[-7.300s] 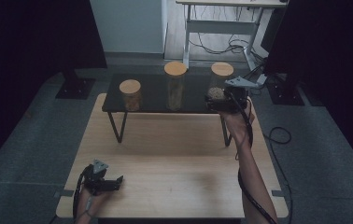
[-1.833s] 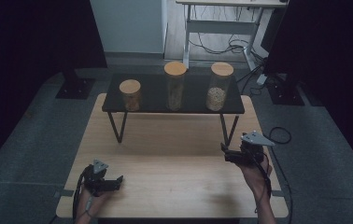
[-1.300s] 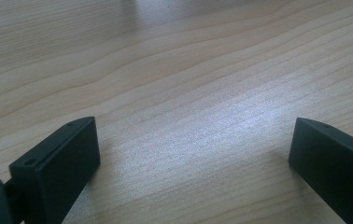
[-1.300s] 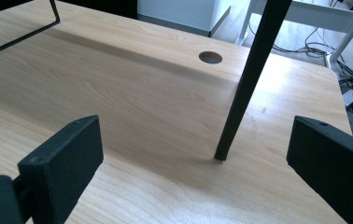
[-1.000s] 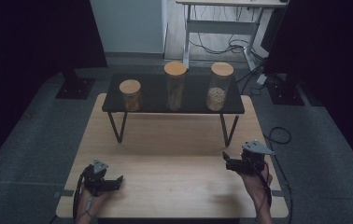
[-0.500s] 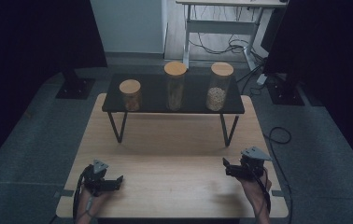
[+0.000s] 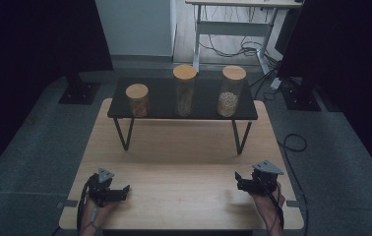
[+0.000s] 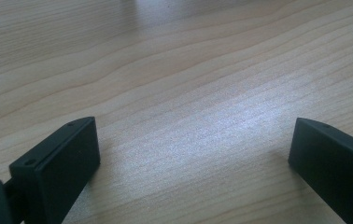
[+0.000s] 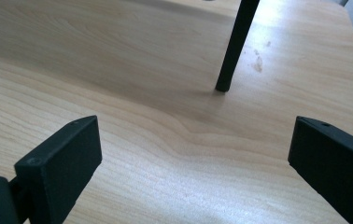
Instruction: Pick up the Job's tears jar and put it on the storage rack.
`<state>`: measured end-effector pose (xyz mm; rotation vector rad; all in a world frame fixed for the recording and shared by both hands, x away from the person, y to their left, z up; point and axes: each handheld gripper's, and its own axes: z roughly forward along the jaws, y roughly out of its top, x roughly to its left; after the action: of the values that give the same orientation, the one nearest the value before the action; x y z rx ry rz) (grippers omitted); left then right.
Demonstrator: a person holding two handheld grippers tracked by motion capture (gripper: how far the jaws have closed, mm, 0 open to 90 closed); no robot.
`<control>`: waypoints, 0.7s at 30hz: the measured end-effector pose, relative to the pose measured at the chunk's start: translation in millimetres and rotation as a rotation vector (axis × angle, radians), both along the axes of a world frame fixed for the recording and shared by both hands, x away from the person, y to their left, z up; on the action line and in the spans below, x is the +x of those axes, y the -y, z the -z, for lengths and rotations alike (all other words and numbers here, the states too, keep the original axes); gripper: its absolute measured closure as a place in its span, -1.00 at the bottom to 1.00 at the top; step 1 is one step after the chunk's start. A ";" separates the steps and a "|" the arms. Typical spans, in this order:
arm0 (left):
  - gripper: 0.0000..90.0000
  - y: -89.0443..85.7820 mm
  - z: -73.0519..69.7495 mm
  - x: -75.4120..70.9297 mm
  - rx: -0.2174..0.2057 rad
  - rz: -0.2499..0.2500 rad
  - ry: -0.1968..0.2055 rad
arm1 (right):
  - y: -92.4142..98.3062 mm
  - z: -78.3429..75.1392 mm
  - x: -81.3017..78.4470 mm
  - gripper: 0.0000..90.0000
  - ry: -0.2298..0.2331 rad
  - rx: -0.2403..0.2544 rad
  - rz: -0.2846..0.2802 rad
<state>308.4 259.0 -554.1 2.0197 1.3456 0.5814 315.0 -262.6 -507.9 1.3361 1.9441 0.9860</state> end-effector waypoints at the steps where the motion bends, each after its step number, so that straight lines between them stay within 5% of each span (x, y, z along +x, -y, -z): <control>1: -0.96 0.0 0.0 0.0 0.000 0.000 0.000 | 0.2 1.8 -0.2 -0.95 -0.004 0.001 0.001; 21: -0.96 0.0 0.0 0.0 0.000 0.000 0.000 | 2.1 25.4 -3.2 -0.95 -0.058 0.014 0.013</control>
<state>308.4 259.0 -554.1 2.0200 1.3456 0.5818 311.8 -264.7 -533.4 1.3981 1.9720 0.9657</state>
